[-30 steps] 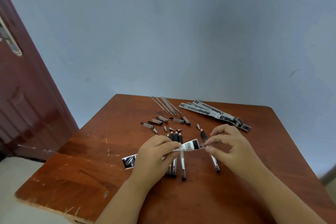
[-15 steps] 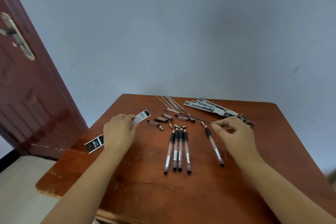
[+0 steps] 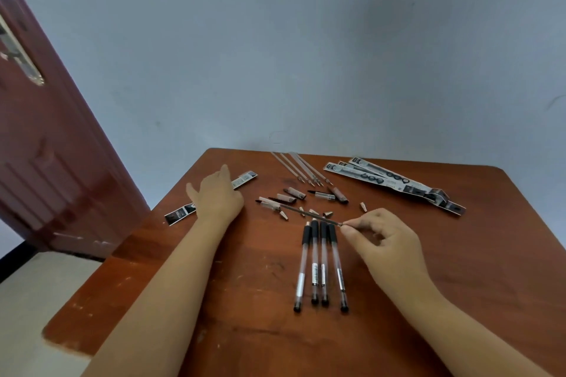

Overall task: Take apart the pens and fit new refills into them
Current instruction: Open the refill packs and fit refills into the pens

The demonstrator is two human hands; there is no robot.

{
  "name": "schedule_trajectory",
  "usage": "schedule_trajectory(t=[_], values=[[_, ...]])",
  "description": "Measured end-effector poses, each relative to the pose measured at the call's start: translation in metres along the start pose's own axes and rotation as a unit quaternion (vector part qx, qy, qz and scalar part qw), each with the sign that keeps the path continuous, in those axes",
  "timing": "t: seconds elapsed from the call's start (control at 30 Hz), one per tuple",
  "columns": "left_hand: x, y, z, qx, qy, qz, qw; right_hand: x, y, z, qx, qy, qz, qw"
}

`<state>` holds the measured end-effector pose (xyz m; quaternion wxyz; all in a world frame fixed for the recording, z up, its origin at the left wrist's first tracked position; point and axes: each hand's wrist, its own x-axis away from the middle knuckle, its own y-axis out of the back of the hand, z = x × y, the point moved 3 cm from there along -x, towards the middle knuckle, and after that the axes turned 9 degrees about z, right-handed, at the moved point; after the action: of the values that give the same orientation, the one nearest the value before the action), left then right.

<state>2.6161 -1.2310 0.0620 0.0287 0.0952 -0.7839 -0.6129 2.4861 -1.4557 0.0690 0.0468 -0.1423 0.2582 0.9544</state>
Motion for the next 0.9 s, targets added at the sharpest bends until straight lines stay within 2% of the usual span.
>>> schedule_trajectory(t=[0.03, 0.1, 0.2, 0.33, 0.4, 0.5, 0.57, 0.7, 0.9], values=[[0.005, 0.004, -0.004, 0.021, -0.023, -0.021, 0.999, 0.001, -0.001, 0.001, 0.005, 0.001, 0.002, 1.000], [0.025, 0.015, -0.016, 0.081, -0.129, -0.074, 0.986, 0.001, -0.001, 0.002, 0.009, 0.001, -0.003, 1.000], [0.071, 0.031, -0.037, 0.153, -0.307, -0.114, 0.932, 0.002, 0.000, 0.003, 0.001, -0.001, -0.012, 1.000], [0.115, 0.020, -0.043, 0.104, -0.394, -0.151, 0.900, 0.002, 0.004, 0.005, -0.011, 0.011, -0.017, 1.000], [0.128, 0.007, -0.049, 0.062, -0.448, -0.178, 0.874, 0.003, 0.004, 0.006, -0.010, 0.021, -0.013, 1.000], [0.131, 0.004, -0.055, 0.064, -0.438, -0.260, 0.858, 0.004, 0.000, 0.005, -0.021, 0.022, 0.006, 1.000], [0.129, 0.006, -0.055, 0.076, -0.426, -0.268, 0.861, 0.005, -0.002, 0.006, -0.024, 0.024, 0.025, 0.999], [0.128, 0.002, -0.048, 0.048, -0.465, -0.220, 0.856, 0.003, -0.001, 0.008, 0.042, 0.068, 0.092, 0.993], [0.133, 0.005, -0.052, 0.037, -0.498, -0.134, 0.856, -0.001, 0.011, 0.009, 0.175, 0.183, 0.174, 0.952]])
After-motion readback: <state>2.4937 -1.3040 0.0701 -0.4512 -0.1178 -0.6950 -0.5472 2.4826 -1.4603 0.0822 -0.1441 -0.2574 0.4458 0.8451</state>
